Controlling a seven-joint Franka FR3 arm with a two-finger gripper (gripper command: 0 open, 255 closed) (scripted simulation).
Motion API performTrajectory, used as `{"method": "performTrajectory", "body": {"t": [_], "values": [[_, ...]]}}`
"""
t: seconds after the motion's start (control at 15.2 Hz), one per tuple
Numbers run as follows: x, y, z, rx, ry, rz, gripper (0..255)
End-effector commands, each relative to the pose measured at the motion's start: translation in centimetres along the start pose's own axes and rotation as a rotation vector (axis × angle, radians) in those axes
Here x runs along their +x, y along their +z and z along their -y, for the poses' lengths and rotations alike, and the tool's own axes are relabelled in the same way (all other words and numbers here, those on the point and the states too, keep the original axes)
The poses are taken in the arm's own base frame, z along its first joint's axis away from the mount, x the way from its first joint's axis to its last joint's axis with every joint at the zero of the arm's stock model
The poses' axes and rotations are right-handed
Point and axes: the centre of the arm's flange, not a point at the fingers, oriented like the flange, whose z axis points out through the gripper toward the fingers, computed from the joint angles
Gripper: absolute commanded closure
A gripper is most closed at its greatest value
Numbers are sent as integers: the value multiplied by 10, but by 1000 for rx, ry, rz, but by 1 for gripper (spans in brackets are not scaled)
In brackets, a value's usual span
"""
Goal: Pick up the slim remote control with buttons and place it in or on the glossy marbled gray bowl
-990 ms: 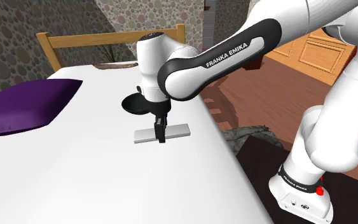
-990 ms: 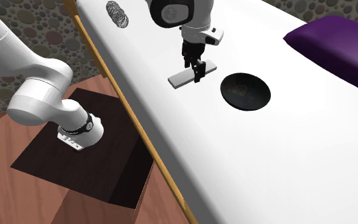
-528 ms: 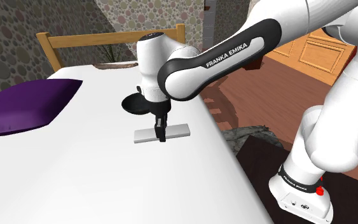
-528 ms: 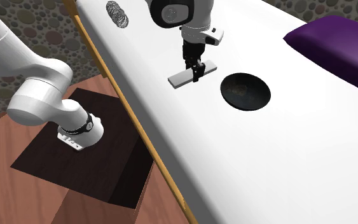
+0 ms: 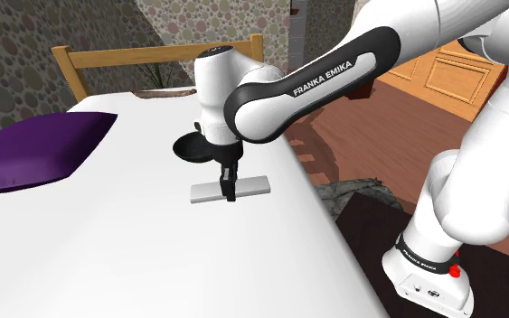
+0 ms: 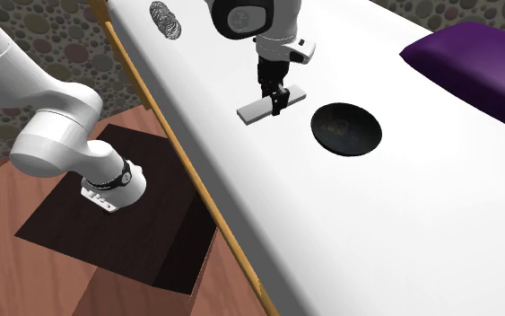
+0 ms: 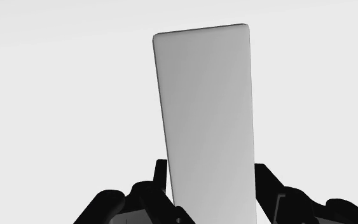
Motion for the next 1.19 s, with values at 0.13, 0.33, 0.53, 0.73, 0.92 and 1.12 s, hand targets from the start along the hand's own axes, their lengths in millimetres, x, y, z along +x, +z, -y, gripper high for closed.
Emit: {"method": "performTrajectory", "body": {"t": [0.13,0.33,0.53,0.73,0.92,1.12], "values": [[0,-15,0,1,1,1,255],[0,-31,-1,1,1,1,255],[0,-47,-1,1,1,1,255],[0,-63,-1,1,1,1,255],[0,-79,-2,1,1,1,255],[0,-94,-2,1,1,1,255]]}}
